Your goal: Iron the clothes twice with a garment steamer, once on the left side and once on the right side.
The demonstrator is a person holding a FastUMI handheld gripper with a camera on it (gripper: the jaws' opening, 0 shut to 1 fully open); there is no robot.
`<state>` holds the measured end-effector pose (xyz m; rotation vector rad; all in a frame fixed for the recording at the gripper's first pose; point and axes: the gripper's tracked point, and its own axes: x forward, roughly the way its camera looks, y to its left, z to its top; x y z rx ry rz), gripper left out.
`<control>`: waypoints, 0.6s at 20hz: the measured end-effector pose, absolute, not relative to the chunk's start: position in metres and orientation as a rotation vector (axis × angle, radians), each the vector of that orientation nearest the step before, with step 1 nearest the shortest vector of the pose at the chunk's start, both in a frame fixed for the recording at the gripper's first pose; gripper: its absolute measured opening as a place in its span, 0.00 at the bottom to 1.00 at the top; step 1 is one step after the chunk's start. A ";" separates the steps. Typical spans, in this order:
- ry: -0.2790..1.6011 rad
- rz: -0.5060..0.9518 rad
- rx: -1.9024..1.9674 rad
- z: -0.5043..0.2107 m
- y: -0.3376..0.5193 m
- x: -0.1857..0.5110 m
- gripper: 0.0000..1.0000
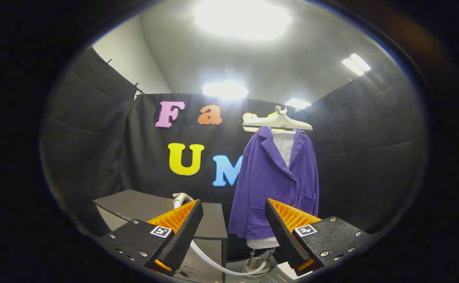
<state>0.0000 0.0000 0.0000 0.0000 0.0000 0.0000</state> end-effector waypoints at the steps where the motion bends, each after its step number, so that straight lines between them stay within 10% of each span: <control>1: 0.007 -0.001 0.003 -0.005 0.001 0.001 0.97; 12: 0.035 0.025 -0.003 -0.016 -0.010 -0.004 0.97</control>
